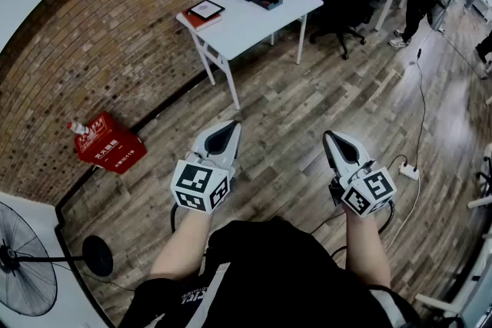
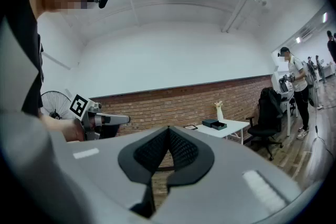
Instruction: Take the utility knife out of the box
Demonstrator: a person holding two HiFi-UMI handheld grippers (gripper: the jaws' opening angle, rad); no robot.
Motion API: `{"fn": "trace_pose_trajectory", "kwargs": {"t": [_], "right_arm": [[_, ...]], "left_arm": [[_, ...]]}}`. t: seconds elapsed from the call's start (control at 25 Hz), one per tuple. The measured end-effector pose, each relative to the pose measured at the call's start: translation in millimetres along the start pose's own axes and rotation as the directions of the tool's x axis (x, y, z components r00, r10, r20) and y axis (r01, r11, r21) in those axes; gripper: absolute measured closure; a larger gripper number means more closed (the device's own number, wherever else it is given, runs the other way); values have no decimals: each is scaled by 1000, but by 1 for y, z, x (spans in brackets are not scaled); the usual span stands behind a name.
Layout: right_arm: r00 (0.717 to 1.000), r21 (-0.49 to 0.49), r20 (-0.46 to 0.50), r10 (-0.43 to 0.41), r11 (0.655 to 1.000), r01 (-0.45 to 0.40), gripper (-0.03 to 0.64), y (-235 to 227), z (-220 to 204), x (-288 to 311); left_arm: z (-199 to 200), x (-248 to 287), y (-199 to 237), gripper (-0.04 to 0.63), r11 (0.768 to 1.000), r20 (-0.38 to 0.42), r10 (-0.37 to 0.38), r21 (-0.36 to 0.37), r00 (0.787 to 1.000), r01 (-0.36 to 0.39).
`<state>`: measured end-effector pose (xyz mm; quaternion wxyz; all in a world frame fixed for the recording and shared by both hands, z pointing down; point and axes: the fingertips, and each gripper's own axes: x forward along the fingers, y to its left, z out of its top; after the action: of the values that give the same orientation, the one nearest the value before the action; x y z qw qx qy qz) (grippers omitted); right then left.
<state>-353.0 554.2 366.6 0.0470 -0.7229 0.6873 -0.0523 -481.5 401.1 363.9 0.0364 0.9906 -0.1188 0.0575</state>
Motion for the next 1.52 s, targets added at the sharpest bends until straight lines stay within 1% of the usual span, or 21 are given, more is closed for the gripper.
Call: {"fn": "trace_pose_trajectory", "kwargs": {"t": [0.12,0.32,0.48,0.6,0.76,0.88,1.0,1.12,1.24,1.36,1.52], "right_arm": [[1000,0,-1,-7,1000,7,620,-5,0,-6],[1000,7,-15,-18,1000,18,620,-20,-7,-18],[1000,73,-14,-23,997,24,618,-34,-14,-27],[1000,85,-3,-11,996,12,618,-39,-17,-22],[1000,83,-15,-7,996,8,618,-49,-20,-2],[999,76,-44,1,997,2,618,-62,-23,19],[997,75,-78,-3,997,9,617,-83,-26,41],[997,97,-81,-17,995,25,617,-108,-26,66],[996,110,-89,-16,994,25,617,-132,-25,96],[993,109,-116,-16,994,29,617,-148,-28,127],[990,124,-138,-15,992,32,617,-167,-30,168]], "left_arm": [[0,3,-4,589,1000,4,-7,-1,1000,7],[-3,12,-11,589,1000,14,6,-17,1000,-5],[-11,18,-17,589,999,1,4,-36,1000,-4],[-15,25,-11,589,999,-8,7,-41,1000,-8],[-16,44,8,589,998,-8,16,-55,1000,-17],[-17,68,27,588,998,-1,21,-66,1000,-21],[-16,98,51,588,997,3,23,-79,1000,-22],[-16,130,76,588,996,-8,18,-85,1000,-18],[-13,169,99,588,996,-25,1,-85,1000,-3],[-10,204,116,588,996,-37,-32,-84,999,29],[-2,241,139,588,994,-36,-63,-93,997,60]]}}
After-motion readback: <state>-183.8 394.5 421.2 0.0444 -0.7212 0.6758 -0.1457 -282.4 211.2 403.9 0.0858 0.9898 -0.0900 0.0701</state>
